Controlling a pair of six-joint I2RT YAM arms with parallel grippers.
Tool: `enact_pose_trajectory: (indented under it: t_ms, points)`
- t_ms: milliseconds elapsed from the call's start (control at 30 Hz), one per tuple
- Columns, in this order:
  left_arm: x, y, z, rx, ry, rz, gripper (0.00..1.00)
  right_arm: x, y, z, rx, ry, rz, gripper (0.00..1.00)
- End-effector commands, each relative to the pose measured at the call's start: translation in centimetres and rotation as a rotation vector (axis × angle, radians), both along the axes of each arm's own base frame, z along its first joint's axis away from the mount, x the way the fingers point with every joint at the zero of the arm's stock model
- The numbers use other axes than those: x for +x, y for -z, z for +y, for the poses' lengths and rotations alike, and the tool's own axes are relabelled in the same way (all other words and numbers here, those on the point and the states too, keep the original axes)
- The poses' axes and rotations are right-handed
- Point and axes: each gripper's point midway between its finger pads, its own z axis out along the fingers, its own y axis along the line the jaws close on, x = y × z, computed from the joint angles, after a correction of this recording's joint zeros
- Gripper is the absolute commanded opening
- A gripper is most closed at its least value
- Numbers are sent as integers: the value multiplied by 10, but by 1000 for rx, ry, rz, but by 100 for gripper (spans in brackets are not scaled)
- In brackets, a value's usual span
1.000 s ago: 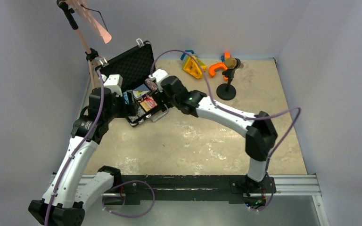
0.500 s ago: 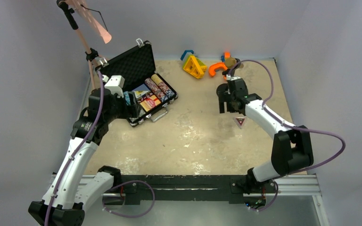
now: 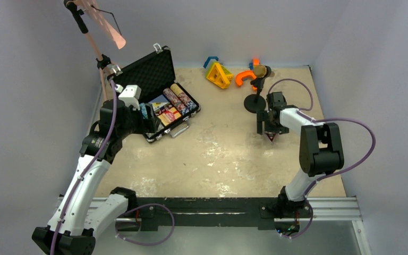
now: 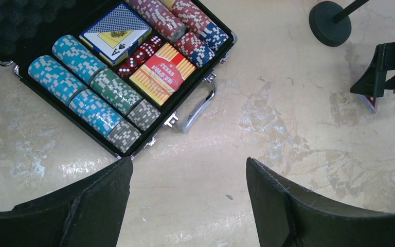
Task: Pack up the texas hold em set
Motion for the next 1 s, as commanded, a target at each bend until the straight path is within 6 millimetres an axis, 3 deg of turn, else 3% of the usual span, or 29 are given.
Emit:
enact_pose_trajectory:
  t_ms: [0,967]
  points:
    - [6,-5,-3,-7,17,-33,84,9,-11,2,7,-21,-37,91]
    - [5,-6,-2,-9,11,-35,84,0,9,-7,59,12,40,81]
